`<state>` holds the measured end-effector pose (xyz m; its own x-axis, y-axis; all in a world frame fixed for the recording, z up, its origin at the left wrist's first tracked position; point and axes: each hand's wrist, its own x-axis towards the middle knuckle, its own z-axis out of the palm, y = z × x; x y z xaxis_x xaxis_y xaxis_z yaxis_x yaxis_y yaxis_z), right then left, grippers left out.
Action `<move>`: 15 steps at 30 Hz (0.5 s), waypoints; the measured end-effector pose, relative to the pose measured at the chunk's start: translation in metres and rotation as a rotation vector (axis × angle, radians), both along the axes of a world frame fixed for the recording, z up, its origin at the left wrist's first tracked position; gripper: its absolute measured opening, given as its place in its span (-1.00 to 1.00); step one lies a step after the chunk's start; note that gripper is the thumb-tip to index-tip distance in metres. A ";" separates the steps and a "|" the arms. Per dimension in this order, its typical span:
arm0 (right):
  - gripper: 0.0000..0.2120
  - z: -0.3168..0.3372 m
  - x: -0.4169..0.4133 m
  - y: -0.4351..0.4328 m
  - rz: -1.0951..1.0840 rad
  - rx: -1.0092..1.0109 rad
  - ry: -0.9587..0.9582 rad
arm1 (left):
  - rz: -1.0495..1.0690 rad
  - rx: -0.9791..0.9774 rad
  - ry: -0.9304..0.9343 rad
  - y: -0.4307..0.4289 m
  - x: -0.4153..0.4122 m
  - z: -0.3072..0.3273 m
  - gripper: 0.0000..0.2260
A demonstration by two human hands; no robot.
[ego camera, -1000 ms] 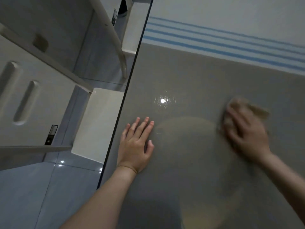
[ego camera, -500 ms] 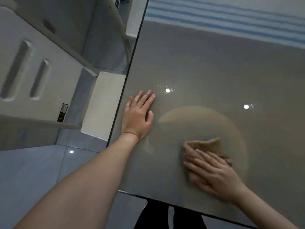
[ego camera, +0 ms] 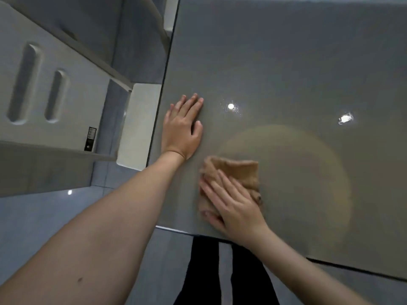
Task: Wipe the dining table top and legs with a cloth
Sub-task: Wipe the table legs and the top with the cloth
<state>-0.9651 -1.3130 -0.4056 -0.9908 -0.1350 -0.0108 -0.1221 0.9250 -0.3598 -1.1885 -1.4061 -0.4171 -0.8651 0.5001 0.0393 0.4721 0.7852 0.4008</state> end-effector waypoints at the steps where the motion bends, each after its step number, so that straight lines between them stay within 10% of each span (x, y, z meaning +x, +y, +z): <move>1: -0.38 0.003 0.029 0.006 0.136 0.033 -0.020 | -0.002 -0.003 0.001 0.000 0.000 0.000 -0.51; 4: -0.42 0.000 0.066 0.073 0.080 0.074 -0.041 | 0.001 0.003 0.005 -0.001 0.002 -0.001 -0.51; 8: -0.32 0.000 0.029 0.123 -0.739 0.095 -0.045 | -0.008 -0.022 0.023 -0.002 0.000 -0.002 -0.50; 11: -0.30 -0.004 -0.025 0.078 -1.107 0.081 -0.048 | -0.030 -0.016 0.000 -0.003 0.000 -0.002 -0.50; 15: -0.32 -0.009 -0.053 -0.074 -1.075 0.079 -0.040 | -0.084 -0.036 -0.063 -0.007 -0.004 -0.003 -0.50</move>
<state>-1.0186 -1.3871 -0.4145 -0.5889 0.8080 -0.0163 0.7784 0.5617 -0.2804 -1.1925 -1.4133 -0.4198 -0.8201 0.5712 -0.0333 0.5118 0.7583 0.4038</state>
